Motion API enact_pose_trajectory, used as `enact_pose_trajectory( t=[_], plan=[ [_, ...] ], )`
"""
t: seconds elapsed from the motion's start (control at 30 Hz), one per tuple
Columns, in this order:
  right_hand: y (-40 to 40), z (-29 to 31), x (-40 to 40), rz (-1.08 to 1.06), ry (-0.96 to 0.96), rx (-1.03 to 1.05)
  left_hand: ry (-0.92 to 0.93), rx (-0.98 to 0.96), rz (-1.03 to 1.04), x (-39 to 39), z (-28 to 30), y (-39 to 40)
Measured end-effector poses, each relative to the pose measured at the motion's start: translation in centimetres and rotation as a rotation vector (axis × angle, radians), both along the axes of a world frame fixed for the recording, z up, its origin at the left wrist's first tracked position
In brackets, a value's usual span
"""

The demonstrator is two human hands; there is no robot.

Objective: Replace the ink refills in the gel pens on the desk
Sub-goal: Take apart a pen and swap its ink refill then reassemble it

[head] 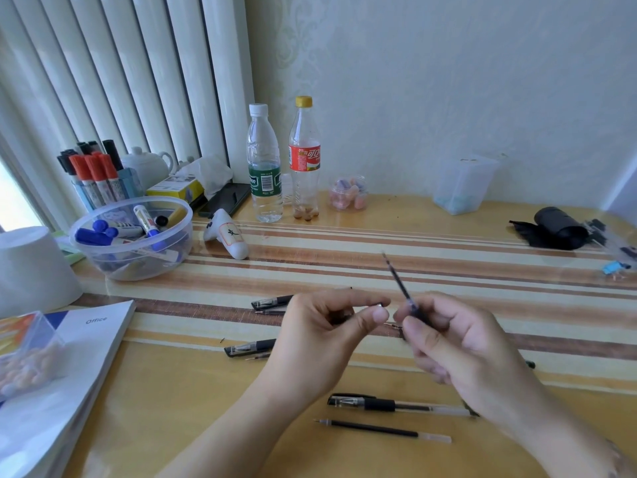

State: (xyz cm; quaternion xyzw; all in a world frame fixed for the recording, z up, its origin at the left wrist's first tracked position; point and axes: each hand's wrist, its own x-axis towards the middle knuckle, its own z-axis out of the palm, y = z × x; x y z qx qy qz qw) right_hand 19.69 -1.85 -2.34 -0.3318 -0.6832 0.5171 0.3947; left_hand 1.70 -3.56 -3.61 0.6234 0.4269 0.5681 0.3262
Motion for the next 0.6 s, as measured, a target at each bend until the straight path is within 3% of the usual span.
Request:
enact_pose_trajectory(
  t=[0.1,0.23,0.5,0.6],
  plan=[
    [0.02,0.01,0.21,-0.065,-0.007,0.128,-0.022,-0.017,0.052,-0.36,-0.14,0.12],
    [-0.10,-0.31,0.60,-0.143,-0.326,0.434,-0.081,-0.030,-0.010,-0.02,0.42,-0.09],
    [-0.26,-0.17,0.48,-0.126,-0.466,0.491,-0.118,-0.023,0.004,-0.14,0.10,0.14],
    [-0.43,0.22,0.73,-0.164,-0.560,0.531,-0.016,0.002,0.018,-0.31,0.22,0.02]
  ],
)
